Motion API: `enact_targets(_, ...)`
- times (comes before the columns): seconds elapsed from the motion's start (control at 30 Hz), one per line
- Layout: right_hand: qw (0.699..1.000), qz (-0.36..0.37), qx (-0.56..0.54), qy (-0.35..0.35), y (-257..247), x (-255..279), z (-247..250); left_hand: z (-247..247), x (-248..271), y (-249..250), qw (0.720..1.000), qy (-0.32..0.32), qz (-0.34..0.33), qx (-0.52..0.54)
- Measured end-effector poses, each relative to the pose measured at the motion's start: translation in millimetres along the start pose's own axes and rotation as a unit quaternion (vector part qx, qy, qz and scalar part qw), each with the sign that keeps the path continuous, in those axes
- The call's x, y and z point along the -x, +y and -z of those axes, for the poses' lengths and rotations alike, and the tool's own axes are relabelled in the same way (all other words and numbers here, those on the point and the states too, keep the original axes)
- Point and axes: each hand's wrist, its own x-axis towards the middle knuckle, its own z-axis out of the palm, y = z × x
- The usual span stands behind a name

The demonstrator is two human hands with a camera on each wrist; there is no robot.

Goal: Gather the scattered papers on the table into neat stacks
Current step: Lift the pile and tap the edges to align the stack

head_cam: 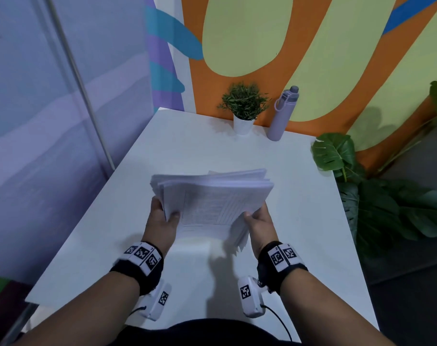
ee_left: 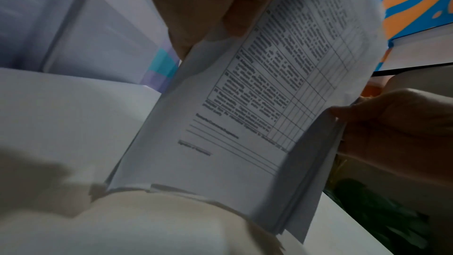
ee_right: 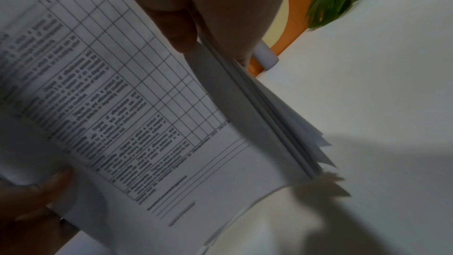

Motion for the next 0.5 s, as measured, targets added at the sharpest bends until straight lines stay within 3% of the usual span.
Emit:
enact_targets(0.27, 0.998, -0.019, -0.063, -0.005, 5, 8, 4, 8, -1, -16, 0.992, 0.008, 0.069, 0.101)
enact_targets(0.5, 0.995, -0.011, -0.095, -0.035, -14, 12, -13, 3, 0, 0, 0.989, 0.005, 0.034, 0.144)
